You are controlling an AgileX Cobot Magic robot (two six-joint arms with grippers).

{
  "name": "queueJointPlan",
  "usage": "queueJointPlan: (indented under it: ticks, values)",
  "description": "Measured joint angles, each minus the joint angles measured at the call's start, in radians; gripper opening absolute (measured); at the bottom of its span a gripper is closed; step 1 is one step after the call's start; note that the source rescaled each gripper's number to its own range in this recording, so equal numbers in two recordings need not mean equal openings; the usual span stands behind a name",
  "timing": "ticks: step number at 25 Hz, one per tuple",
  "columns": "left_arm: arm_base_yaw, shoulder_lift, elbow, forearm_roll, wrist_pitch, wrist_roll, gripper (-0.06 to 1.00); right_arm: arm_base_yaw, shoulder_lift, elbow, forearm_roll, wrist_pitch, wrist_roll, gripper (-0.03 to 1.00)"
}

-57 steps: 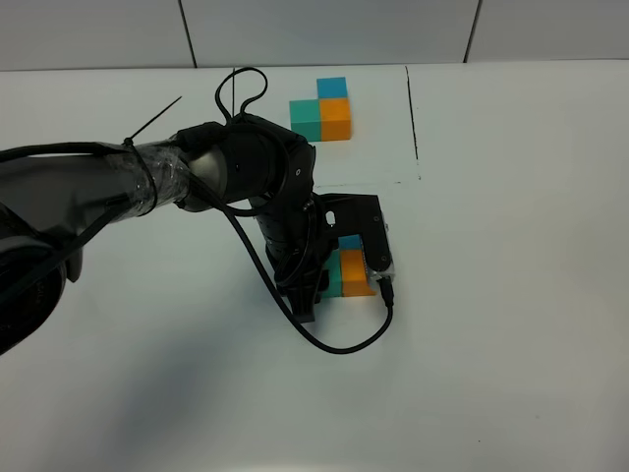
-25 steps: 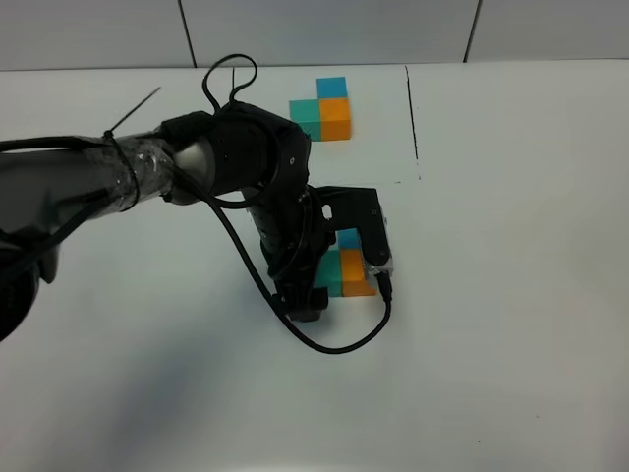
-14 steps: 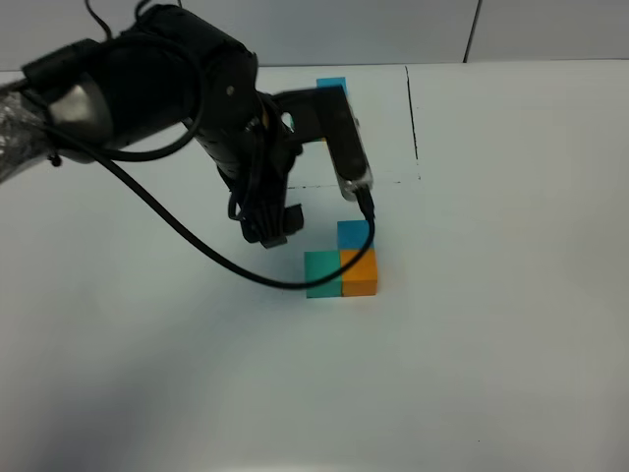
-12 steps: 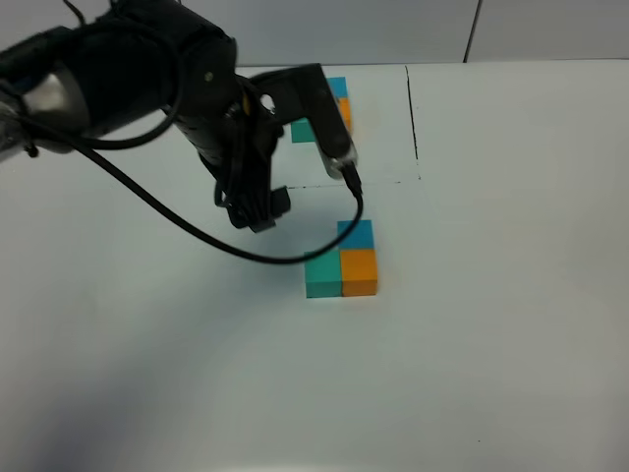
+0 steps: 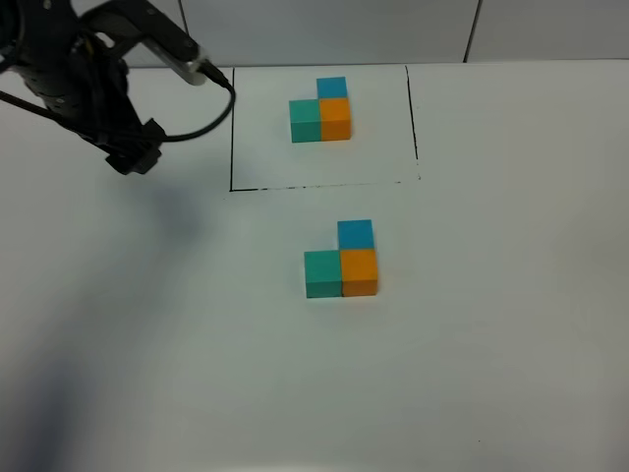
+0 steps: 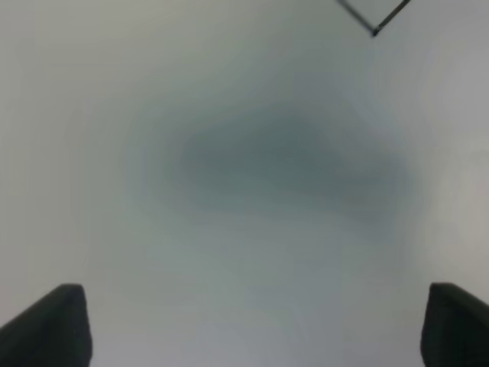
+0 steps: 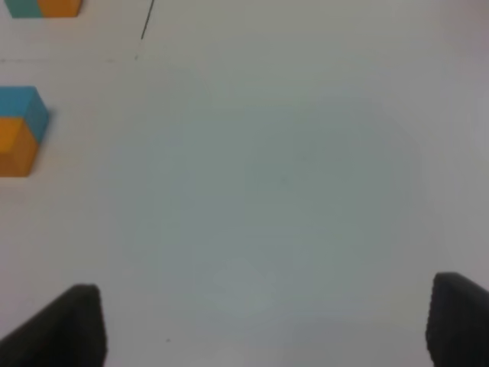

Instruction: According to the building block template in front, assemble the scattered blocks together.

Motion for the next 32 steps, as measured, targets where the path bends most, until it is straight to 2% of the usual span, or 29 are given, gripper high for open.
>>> queueJointPlan:
  ticks: [4,8,11,22,28,32]
  values:
    - [0.098,-0.055,0.025,-0.048,0.002,-0.046,0.95,0.000,0.000,0.000,0.000,0.000,0.000,0.72]
    - [0.189,-0.165,0.105,-0.085,-0.048,-0.091,0.95,0.000,0.000,0.000,0.000,0.000,0.000,0.72]
    - [0.218,-0.277,0.179,-0.111,-0.085,-0.136,0.95,0.000,0.000,0.000,0.000,0.000,0.000,0.72]
    - [0.217,-0.744,0.345,-0.118,-0.040,-0.271,0.94,0.000,0.000,0.000,0.000,0.000,0.000,0.72]
    - [0.144,-0.986,0.514,-0.115,-0.032,-0.285,0.91,0.000,0.000,0.000,0.000,0.000,0.000,0.72]
    - [0.132,-1.131,0.619,-0.116,-0.030,-0.304,0.88,0.000,0.000,0.000,0.000,0.000,0.000,0.72]
